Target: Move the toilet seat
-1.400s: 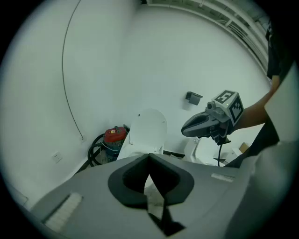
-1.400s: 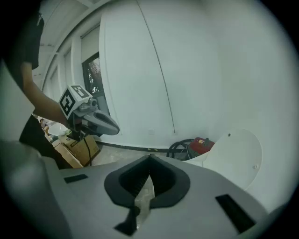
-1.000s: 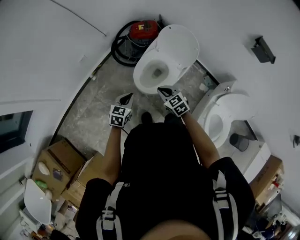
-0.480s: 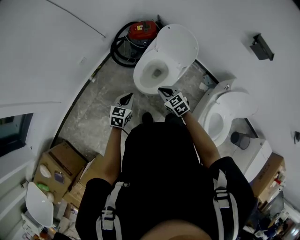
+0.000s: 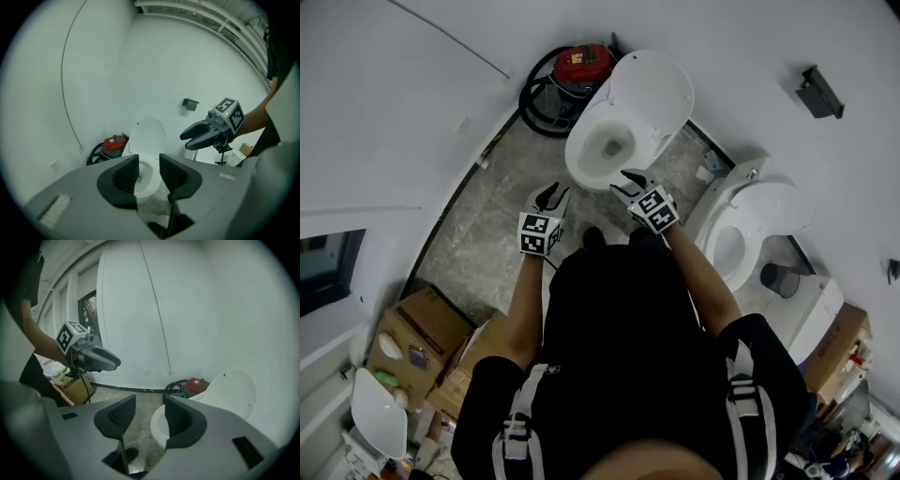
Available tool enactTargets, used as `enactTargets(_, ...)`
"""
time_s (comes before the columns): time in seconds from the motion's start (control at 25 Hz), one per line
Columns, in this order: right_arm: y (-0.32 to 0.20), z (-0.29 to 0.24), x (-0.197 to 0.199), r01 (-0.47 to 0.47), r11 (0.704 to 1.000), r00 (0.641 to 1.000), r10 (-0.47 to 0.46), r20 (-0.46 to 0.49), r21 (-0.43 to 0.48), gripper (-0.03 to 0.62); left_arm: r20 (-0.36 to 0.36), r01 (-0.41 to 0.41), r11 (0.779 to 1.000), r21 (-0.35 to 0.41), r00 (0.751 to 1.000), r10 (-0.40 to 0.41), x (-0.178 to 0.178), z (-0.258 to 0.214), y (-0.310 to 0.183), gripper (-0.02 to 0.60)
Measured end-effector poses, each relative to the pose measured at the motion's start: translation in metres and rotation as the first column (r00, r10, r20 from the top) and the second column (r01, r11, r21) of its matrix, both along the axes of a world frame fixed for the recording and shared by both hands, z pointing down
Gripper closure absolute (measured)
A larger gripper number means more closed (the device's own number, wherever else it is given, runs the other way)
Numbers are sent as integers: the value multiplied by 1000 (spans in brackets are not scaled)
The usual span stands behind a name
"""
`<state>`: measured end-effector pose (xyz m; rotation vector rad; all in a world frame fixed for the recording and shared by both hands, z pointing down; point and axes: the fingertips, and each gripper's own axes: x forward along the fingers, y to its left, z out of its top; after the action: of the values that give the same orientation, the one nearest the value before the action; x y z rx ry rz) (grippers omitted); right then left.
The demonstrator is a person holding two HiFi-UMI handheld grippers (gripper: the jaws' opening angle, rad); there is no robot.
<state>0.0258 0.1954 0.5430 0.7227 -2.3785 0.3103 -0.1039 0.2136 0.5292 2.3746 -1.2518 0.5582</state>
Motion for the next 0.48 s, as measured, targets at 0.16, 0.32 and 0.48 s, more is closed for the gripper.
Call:
enactTargets(0.16,2,2,2,-16,1000,1000,16,1,3,359,17,5,1000,4,1000,-5,-3,3,-1,394)
enactTargets(0.32,3,-3,3,-36,999,999,36,8,10,321,25,-6,1000,0,1000,6,-1,5,1,355)
enactTargets(0.48,11,4,3,-28,999,1000,29,10,-16,281,29,-9,1000,-8,1000,10,-1,8,3,323)
